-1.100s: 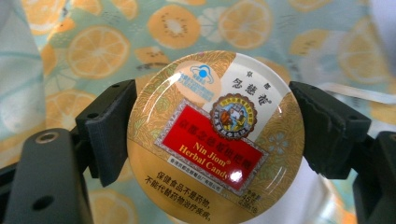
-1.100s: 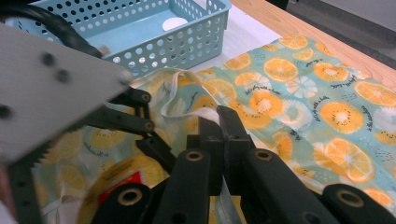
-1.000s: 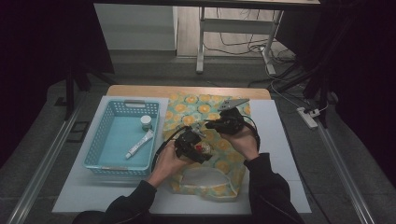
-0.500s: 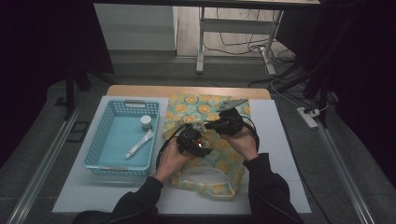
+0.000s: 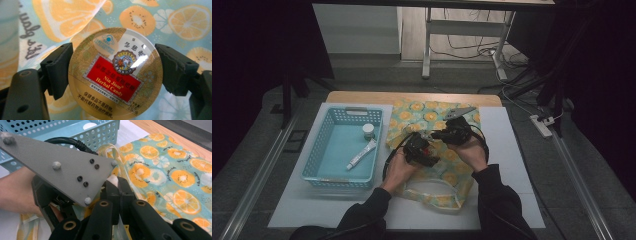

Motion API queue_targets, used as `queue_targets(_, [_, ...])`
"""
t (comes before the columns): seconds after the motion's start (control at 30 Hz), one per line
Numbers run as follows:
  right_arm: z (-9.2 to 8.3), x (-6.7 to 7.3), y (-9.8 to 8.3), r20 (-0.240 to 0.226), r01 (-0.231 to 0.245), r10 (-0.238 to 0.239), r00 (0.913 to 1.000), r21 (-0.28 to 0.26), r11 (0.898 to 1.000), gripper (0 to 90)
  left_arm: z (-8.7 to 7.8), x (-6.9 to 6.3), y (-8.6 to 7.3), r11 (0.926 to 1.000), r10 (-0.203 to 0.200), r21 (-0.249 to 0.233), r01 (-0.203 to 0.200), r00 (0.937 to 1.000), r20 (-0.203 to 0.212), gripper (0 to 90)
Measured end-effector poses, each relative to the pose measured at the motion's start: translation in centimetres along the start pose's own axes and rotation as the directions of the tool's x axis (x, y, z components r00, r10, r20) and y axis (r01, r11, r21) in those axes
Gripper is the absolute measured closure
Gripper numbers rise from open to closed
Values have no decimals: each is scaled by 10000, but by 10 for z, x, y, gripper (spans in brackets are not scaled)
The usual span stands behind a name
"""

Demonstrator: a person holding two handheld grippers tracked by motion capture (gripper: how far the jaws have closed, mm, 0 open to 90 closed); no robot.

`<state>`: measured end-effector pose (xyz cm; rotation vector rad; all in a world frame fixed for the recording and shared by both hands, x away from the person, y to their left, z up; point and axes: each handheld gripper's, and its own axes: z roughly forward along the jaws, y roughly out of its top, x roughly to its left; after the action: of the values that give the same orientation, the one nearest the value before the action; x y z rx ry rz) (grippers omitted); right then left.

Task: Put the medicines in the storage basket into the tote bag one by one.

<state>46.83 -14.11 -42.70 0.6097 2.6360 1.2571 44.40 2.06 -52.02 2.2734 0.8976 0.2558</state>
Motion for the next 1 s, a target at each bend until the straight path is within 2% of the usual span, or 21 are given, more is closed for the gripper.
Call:
queue_targets(0.13, [0, -1, -1, 26, -18, 18, 10000, 16, 10000, 900, 2, 0, -2, 9999, 93, -86, -93, 10000, -1, 198])
queue_targets(0.2, [0, -1, -1, 43, -48, 48, 10000, 15, 10000, 900, 3, 0, -2, 9999, 6, -136, -3, 9998, 201, 175])
queue_targets(0.27, [0, -2, -1, 61, -57, 57, 10000, -14, 10000, 900, 3, -1, -1, 9999, -66, -124, 67, 10000, 74, 146])
queue_targets(0.37, [0, -2, -1, 64, -61, 61, 10000, -35, 10000, 900, 0, -1, 0, 9998, -113, -168, 116, 9998, 163, 129])
queue_targets(0.6, [-2, -3, -1, 67, -48, 49, 10000, -100, 9999, 900, -9, -4, -3, 9995, -217, -229, 228, 9986, 489, 106])
queue_targets(0.8, [-1, -3, -2, 54, -9, 9, 10000, -117, 9999, 900, -19, -7, -3, 9975, -285, -620, 340, 9958, 871, 77])
queue_targets(1.0, [-2, -3, -2, 55, -44, 45, 10000, -106, 9999, 900, -26, -11, -3, 9976, -153, -657, 221, 9947, 1020, 41])
